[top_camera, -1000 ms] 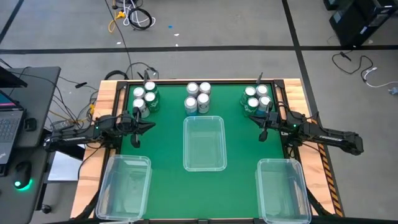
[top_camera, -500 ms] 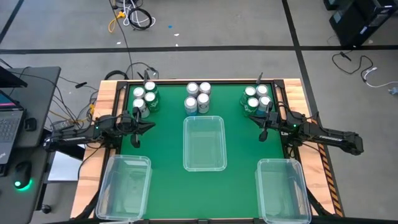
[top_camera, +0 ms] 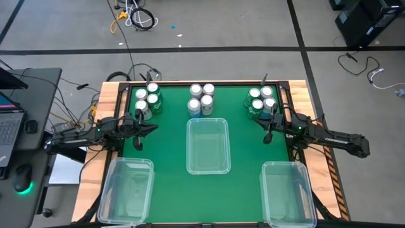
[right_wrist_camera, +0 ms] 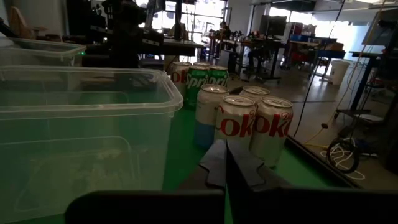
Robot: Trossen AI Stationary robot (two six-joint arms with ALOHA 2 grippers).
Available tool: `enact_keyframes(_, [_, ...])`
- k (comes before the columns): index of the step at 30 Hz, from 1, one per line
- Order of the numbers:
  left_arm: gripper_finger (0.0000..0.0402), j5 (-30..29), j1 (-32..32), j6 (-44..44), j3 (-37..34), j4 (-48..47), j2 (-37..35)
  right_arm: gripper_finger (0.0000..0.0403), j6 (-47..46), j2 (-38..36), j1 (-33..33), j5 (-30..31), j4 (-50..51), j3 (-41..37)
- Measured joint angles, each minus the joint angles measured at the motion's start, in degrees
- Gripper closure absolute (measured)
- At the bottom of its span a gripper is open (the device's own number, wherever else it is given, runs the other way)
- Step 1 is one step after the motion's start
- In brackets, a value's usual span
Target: Sort soda cans
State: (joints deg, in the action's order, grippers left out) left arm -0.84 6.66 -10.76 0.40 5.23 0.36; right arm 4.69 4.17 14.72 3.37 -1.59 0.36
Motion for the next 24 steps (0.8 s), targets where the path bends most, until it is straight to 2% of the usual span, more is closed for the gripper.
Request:
enact_keyframes(7, [0.0396,0.01,0.01,-0.16,0.0,3.49,0.0,0.0402,-0.02,0.0,-0.01,-0.01,0.0,0.0])
enact_keyframes(13, [0.0396,0.02,0.02,-6.29,-0.02,7.8,0.13,0.0402,0.0,0.0,-0.02,0.0,-0.02,0.02])
enact_keyframes(16, [0.0396,3.36,0.0,-6.45,0.0,12.09,0.69,0.0402,0.0,0.02,-0.02,-0.01,0.0,0.0])
enact_keyframes(19, [0.0397,6.26,-0.02,-7.5,1.17,12.72,2.54,0.0402,-0.01,0.0,-0.02,-0.01,-0.02,0.01])
enact_keyframes(24, [0.0399,6.69,-0.02,-5.63,5.91,13.01,10.2,0.0402,0.0,0.02,-0.02,-0.02,-0.02,0.02])
